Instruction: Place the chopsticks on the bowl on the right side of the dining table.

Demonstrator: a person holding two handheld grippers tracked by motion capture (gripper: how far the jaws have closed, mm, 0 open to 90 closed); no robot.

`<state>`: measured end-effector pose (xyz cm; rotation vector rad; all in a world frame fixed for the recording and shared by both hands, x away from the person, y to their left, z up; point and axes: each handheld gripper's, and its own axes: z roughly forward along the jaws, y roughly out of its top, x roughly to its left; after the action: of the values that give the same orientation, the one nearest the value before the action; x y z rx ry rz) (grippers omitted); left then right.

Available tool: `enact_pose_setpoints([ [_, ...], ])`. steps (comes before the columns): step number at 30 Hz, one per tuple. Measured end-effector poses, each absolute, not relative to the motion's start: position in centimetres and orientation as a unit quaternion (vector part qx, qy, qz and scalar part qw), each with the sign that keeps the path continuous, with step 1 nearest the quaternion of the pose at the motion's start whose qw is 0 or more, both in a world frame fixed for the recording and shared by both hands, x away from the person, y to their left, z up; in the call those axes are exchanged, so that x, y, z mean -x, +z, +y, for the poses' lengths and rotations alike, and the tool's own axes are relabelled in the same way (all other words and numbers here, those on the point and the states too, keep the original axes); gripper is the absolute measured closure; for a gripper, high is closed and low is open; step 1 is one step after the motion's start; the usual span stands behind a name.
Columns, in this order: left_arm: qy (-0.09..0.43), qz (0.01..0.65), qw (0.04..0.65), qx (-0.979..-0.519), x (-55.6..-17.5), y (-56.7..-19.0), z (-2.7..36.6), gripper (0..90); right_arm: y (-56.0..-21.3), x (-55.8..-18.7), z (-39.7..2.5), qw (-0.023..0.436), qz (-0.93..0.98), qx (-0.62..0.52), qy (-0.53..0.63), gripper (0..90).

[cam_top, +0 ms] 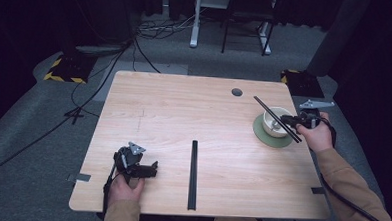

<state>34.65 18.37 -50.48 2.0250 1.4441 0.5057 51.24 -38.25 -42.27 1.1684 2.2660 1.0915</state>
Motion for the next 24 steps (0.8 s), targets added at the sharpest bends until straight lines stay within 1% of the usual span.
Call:
enact_pose_setpoints([
  [2, 0.190, 0.543, 0.297, -0.762, -34.6, -50.5, 18.4, 0.3, -42.1, -51.3, -38.1, 0.195, 0.801, -0.411, 0.390, 70.2],
  [5, 0.191, 0.543, 0.297, -0.762, -34.6, -50.5, 18.4, 0.3, -42.0, -51.6, -37.6, 0.193, 0.797, -0.412, 0.397, 64.7],
  [7, 0.191, 0.543, 0.297, -0.762, -34.6, -50.5, 18.4, 0.3, -42.0, -51.8, -37.1, 0.196, 0.801, -0.407, 0.393, 63.8],
  [14, 0.190, 0.543, 0.297, -0.762, -34.6, -50.5, 18.4, 0.3, -42.6, -52.4, -35.7, 0.208, 0.816, -0.397, 0.366, 70.2],
  [17, 0.191, 0.543, 0.297, -0.762, -34.6, -50.5, 18.4, 0.3, -42.8, -52.5, -35.6, 0.211, 0.823, -0.387, 0.358, 79.4],
  [24, 0.191, 0.543, 0.297, -0.762, -34.6, -50.5, 18.4, 0.3, -42.6, -52.1, -35.8, 0.206, 0.842, -0.358, 0.348, 81.0],
])
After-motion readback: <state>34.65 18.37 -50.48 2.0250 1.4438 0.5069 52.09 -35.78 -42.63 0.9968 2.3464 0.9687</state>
